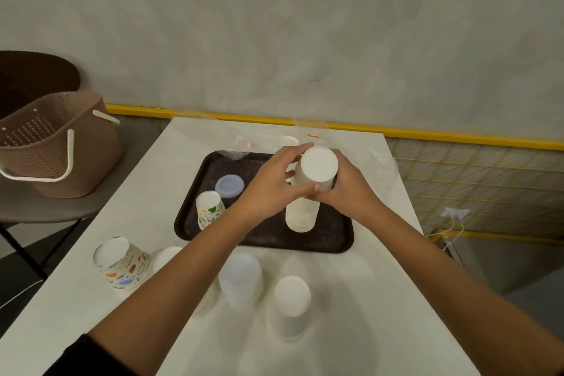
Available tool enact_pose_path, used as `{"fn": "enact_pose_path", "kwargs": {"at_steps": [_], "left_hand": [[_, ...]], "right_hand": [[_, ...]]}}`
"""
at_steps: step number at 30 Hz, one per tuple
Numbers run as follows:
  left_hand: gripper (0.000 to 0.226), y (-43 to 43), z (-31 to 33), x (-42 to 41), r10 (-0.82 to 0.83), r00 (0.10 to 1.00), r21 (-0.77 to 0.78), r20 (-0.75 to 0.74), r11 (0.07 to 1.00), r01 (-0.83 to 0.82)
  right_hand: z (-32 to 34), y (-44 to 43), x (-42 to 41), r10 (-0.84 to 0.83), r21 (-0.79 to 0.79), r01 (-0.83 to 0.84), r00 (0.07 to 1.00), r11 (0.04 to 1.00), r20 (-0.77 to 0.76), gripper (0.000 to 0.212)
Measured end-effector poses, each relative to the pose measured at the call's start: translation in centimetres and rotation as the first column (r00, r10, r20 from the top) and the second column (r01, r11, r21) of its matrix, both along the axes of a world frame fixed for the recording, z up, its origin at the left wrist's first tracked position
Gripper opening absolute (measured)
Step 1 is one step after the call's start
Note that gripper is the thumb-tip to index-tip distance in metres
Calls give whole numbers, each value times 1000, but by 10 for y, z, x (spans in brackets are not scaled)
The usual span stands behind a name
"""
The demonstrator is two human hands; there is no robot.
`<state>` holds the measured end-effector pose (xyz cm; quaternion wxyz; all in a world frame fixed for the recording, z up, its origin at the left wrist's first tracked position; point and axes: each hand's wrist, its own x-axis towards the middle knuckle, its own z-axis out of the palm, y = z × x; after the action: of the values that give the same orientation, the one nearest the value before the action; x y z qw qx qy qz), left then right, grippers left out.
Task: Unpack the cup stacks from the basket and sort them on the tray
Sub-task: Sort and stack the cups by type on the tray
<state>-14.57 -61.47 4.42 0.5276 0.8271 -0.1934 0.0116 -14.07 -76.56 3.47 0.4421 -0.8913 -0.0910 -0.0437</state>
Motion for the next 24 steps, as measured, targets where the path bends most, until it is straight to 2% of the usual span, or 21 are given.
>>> {"fn": "enact_pose_path", "kwargs": {"at_steps": [4,12,19,24], "left_hand": [[65,-10,-9,33,69,995,12,-78,998,-68],[59,-17,-43,54,150,952,93,-267,987,-130],[58,-8,-50,39,204,936,111,-286,977,-179],[47,10,-50,12,132,933,88,-334,990,-109]], "right_hand": [[-14,2,34,-51,6,52,998,999,-27,78],[-61,4,57,-54,-29,49,979,998,-195,76],[-85,-2,52,-79,-53,64,928,997,-364,75],[-87,-15,33,-121,-24,122,913,992,-390,69]]}}
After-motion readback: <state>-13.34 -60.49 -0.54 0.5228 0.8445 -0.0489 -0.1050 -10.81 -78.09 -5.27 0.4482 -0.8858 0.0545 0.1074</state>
